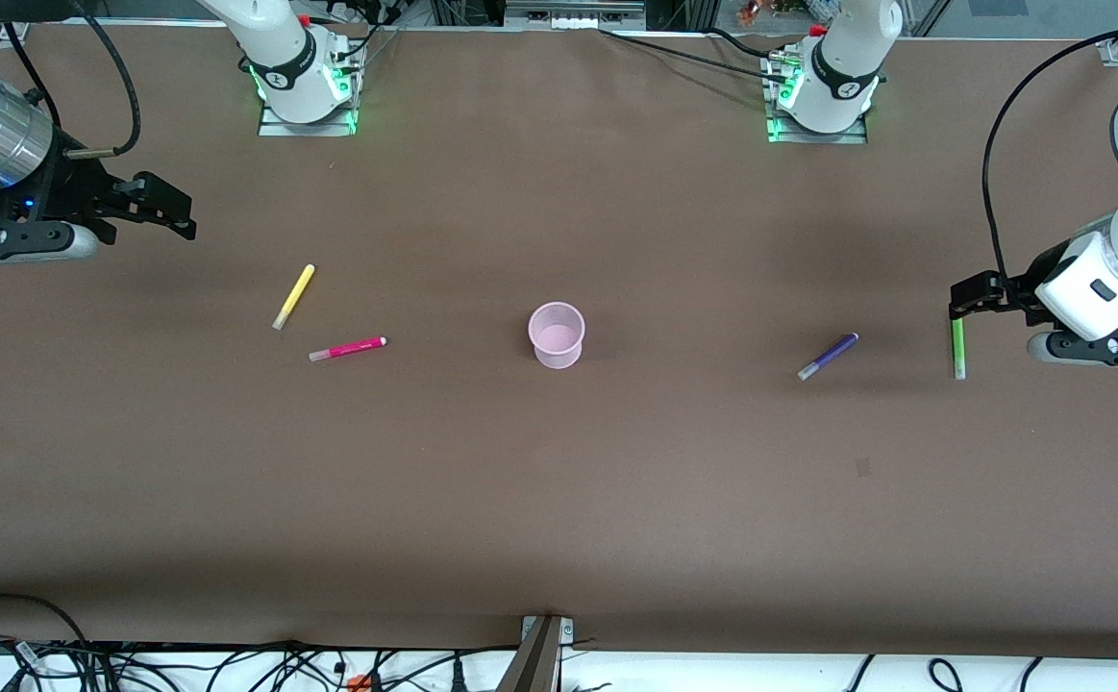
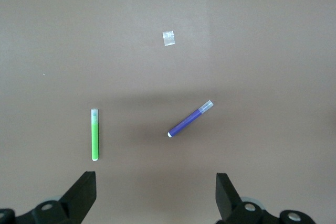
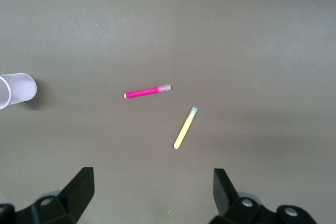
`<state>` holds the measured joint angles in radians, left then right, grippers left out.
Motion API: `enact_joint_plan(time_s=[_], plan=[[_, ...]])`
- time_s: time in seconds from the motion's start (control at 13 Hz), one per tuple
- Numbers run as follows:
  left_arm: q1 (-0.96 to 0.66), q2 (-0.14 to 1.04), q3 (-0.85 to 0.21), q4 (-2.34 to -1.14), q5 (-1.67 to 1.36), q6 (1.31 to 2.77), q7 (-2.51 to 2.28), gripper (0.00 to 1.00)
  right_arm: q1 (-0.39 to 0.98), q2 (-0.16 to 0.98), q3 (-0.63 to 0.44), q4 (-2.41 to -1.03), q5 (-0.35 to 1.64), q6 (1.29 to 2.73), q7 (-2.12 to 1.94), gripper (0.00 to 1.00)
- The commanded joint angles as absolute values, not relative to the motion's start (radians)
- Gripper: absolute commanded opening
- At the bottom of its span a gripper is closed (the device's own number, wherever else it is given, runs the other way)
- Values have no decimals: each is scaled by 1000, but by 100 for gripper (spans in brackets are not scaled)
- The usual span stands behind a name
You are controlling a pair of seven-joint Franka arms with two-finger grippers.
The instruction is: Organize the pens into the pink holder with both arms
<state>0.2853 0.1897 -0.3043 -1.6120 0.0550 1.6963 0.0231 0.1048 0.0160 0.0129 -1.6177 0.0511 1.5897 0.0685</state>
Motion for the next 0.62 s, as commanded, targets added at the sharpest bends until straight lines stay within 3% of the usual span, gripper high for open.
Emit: enact_joint_plan(time_s=[0.0, 0.54], plan=[[291, 169, -310, -1626, 46, 1697, 32, 100, 92, 23, 29, -1594, 40, 1556, 87, 100], [295, 224, -308, -1630, 37, 1684, 187, 100, 87, 18, 29, -1594, 35, 1549, 69, 100]])
